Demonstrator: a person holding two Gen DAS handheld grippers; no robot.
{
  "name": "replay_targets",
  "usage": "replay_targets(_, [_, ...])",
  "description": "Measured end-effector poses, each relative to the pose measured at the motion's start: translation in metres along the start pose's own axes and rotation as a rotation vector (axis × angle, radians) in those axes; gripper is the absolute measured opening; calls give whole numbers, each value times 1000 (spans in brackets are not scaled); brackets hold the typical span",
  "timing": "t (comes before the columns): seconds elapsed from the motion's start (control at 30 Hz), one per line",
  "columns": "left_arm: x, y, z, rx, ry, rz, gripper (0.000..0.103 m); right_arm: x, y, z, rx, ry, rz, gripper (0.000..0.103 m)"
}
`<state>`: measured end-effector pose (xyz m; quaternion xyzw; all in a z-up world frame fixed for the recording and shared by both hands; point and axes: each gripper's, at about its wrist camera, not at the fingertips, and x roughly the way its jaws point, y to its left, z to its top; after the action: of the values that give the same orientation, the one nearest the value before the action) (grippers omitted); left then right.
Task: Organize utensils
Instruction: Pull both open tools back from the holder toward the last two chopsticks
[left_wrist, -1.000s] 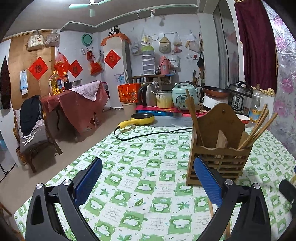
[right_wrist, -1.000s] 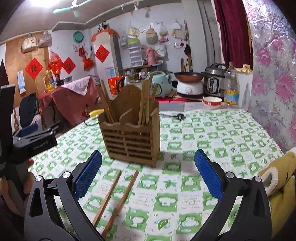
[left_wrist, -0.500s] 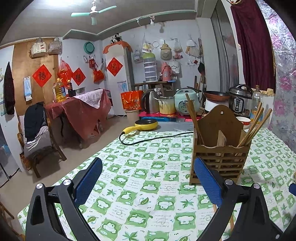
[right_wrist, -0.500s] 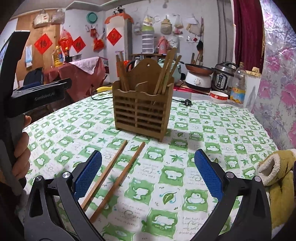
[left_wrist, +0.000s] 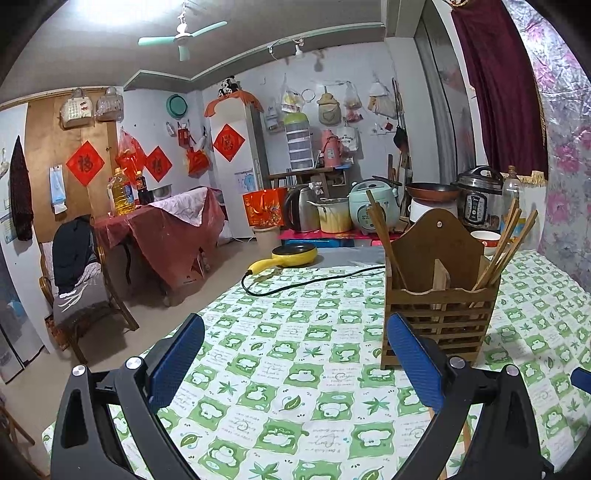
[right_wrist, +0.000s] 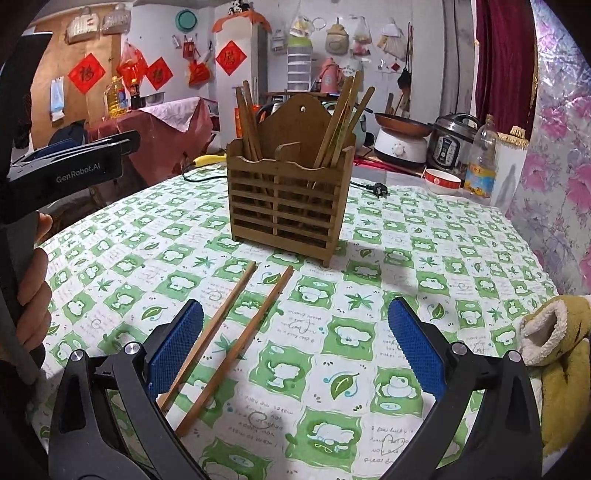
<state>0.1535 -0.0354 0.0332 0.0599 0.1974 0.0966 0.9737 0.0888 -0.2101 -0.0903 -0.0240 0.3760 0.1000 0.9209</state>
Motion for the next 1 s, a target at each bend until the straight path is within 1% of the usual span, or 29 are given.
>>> replay_targets(0.4, [-2,-1,0,15,-3,4,97,6,-12,0,66,34,3,97])
replay_targets(0.53, [-2,-2,-1,15,-3,4,97,7,-13,0,67,41,1,97])
replay_targets(0.67, [-1,-2,-6,33,23,-9,97,7,-13,-2,66,50,-8,97])
replay_targets(0.73, [-1,-2,-13,55,59,-43,97,4,-15,-5,73,51,-8,97])
replay_targets(0.8, [0,-1,-22,74,110,-100,97,1,-19,-10,83,50,-14,97])
replay_targets(0.83, [1,0,-31,93,148,-151,97,-1,-22,-13,94,51,-22,97])
replay_targets(0.87, [2,-2,-35,113,172,-176,97,-3,-27,-14,116,52,-27,97])
replay_targets(0.9, [3,-2,-41,138,202,-219,97,-4,-32,-15,141,52,-26,97])
replay_targets(1.0, [2,-6,-50,171,250,-333,97,-3,-53,-15,240,54,-29,97])
